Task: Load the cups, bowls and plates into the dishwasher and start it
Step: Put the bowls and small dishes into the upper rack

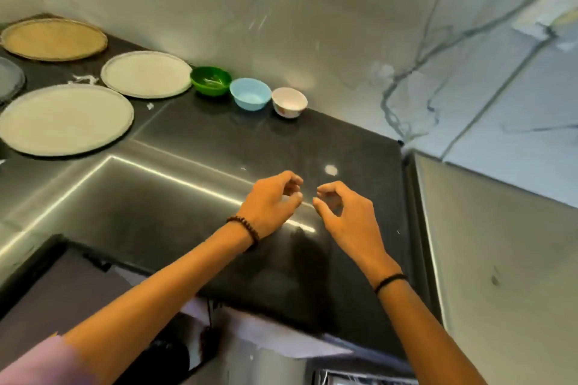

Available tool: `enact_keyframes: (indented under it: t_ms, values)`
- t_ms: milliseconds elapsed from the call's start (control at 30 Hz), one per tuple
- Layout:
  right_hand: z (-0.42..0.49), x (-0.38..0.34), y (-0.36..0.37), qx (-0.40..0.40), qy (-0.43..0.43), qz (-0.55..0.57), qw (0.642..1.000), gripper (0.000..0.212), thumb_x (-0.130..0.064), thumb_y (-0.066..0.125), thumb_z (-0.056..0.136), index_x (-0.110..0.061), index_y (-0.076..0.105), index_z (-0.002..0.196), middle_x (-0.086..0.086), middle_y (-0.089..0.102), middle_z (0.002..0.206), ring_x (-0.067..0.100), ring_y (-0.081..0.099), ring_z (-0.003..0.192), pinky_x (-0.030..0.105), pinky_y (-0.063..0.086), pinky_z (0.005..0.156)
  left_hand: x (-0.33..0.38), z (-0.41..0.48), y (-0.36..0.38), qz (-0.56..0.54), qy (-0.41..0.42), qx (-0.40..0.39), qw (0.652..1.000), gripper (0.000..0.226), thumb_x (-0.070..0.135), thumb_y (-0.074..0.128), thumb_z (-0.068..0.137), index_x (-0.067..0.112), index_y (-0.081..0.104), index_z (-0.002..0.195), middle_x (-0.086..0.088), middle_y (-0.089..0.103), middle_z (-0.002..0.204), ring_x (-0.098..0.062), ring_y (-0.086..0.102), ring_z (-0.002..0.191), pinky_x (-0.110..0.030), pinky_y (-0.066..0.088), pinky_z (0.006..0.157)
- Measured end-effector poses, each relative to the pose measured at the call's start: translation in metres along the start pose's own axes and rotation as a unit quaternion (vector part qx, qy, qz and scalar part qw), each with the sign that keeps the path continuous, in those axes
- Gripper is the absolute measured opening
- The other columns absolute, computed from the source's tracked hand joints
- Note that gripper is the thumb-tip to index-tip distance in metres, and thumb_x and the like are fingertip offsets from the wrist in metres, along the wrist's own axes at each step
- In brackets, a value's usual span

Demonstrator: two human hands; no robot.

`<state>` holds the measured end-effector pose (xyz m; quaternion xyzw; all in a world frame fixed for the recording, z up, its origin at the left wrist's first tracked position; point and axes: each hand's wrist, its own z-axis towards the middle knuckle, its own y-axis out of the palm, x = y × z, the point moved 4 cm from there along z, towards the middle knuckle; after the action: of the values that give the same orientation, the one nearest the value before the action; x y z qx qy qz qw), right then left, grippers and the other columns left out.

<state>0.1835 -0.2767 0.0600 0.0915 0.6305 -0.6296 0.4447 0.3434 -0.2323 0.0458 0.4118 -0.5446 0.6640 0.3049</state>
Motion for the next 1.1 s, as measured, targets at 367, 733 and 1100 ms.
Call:
enact_keyframes:
  t_ms: [367, 733, 1100]
  values:
    - [0.177, 0.017, 0.04, -0.023, 0.104, 0.001, 0.994, 0.025, -0.033, 0.066, 0.092, -0.023, 0.062, 0.114, -0.009, 0.066, 0.106, 0.002, 0.064, 0.086, 0.014, 0.051, 0.07, -0.057, 0.171, -0.067, -0.016, -0.089, 0.015, 0.996, 0.026, 0.018, 0.06, 0.089, 0.015, 0.061, 0.115, 0.0, 0.068, 0.103, -0.013, 0.064, 0.096, -0.023, 0.049, 0.083]
    - [0.295, 0.048, 0.091, 0.037, 0.295, 0.166, 0.94, 0.036, -0.029, 0.062, 0.096, -0.006, 0.055, 0.123, 0.008, 0.066, 0.112, 0.017, 0.071, 0.083, 0.029, 0.061, 0.069, -0.097, 0.263, -0.031, -0.147, -0.198, 0.049, 0.968, 0.03, 0.035, 0.057, 0.092, 0.013, 0.051, 0.112, -0.01, 0.067, 0.093, -0.025, 0.067, 0.087, -0.046, 0.055, 0.085]
    - [0.249, 0.051, 0.078, 0.041, 0.273, 0.118, 0.954, 0.019, -0.02, 0.061, 0.09, -0.018, 0.06, 0.109, -0.003, 0.068, 0.099, 0.011, 0.07, 0.076, 0.034, 0.061, 0.077, -0.089, 0.229, -0.018, -0.23, -0.23, 0.032, 0.945, 0.024, 0.033, 0.048, 0.098, 0.015, 0.044, 0.114, -0.011, 0.069, 0.095, -0.017, 0.07, 0.068, -0.023, 0.058, 0.058]
